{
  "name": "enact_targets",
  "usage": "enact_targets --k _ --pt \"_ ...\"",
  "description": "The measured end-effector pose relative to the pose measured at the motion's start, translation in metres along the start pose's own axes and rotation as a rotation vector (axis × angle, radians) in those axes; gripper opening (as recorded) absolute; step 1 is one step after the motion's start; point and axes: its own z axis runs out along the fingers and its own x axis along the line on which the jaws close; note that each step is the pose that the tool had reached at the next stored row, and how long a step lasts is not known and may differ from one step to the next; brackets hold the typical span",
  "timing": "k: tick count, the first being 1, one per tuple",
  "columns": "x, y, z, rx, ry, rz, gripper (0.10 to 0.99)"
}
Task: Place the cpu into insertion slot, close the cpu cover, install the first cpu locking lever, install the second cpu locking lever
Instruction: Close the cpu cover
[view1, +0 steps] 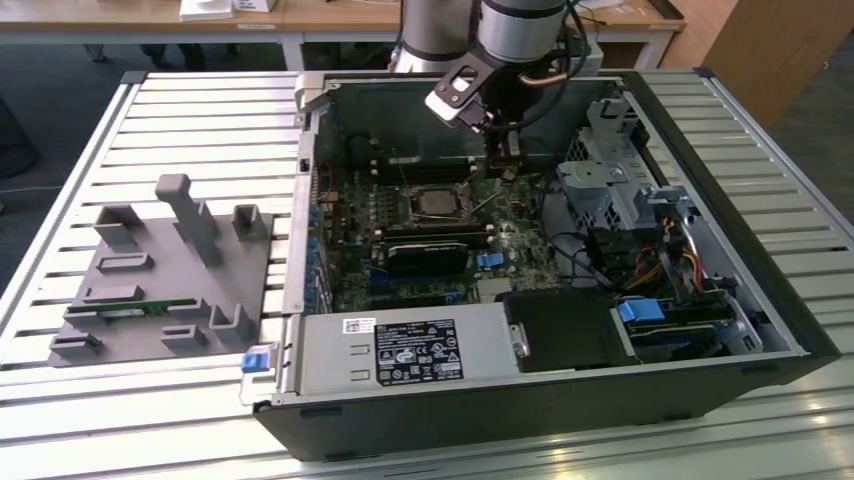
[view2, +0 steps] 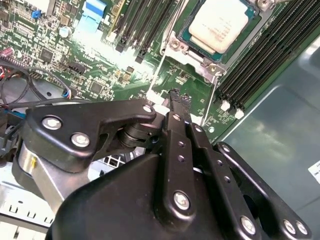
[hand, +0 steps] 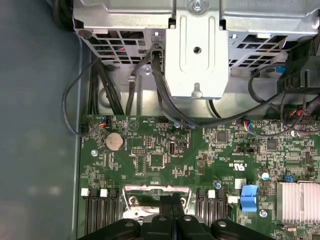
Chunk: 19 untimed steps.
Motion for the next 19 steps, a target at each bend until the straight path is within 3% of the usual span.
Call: enact_targets --k 19 --pt "0.0002 0.0084 0.0004 0.000 -0.0001 0.000 0.106"
